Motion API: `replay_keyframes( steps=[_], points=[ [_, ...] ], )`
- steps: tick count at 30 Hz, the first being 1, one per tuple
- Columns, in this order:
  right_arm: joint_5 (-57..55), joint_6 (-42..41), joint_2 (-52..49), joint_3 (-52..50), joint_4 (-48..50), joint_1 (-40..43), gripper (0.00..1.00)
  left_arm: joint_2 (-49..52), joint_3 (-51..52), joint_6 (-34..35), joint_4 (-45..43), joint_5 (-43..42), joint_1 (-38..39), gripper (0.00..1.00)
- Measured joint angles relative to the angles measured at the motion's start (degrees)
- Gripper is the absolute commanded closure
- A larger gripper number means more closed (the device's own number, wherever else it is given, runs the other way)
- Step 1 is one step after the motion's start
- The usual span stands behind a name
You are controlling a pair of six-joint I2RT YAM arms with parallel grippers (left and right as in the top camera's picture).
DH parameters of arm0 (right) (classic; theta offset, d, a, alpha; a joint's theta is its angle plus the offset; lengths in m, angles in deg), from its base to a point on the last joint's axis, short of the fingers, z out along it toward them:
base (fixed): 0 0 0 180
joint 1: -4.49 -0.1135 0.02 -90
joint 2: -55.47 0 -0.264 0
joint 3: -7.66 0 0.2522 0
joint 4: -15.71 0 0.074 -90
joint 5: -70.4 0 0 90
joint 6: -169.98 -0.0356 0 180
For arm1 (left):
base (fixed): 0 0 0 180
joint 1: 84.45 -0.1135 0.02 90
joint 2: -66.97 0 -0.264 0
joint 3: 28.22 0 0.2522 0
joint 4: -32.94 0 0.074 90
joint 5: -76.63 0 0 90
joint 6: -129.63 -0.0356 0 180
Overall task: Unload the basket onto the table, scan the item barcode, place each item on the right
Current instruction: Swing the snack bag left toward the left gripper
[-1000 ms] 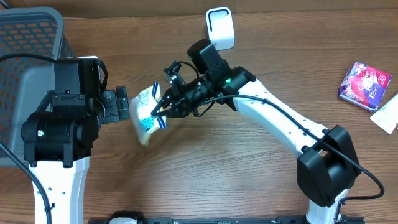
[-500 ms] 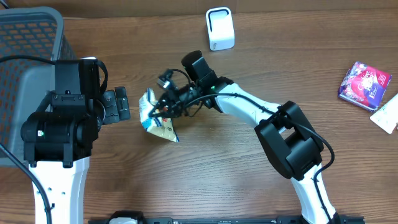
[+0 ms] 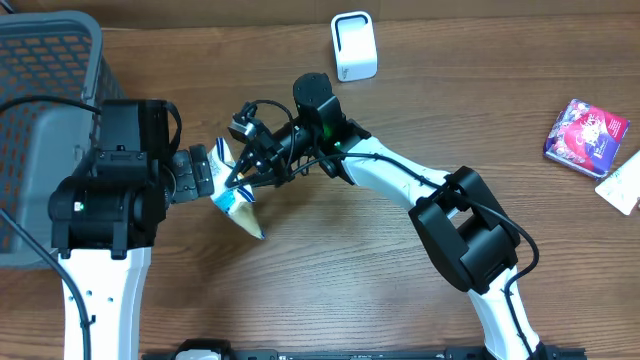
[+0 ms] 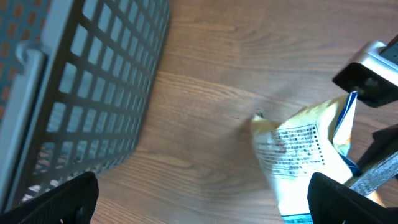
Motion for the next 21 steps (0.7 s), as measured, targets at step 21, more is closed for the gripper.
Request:
replay_keyframes(
  steps=[21],
  points=[
    [1.5,28.5,-2.4,-0.1,-28.7,6.1,0.96,0.0,1.2,4.3,-1.8,0.0,0.0,0.00]
  ],
)
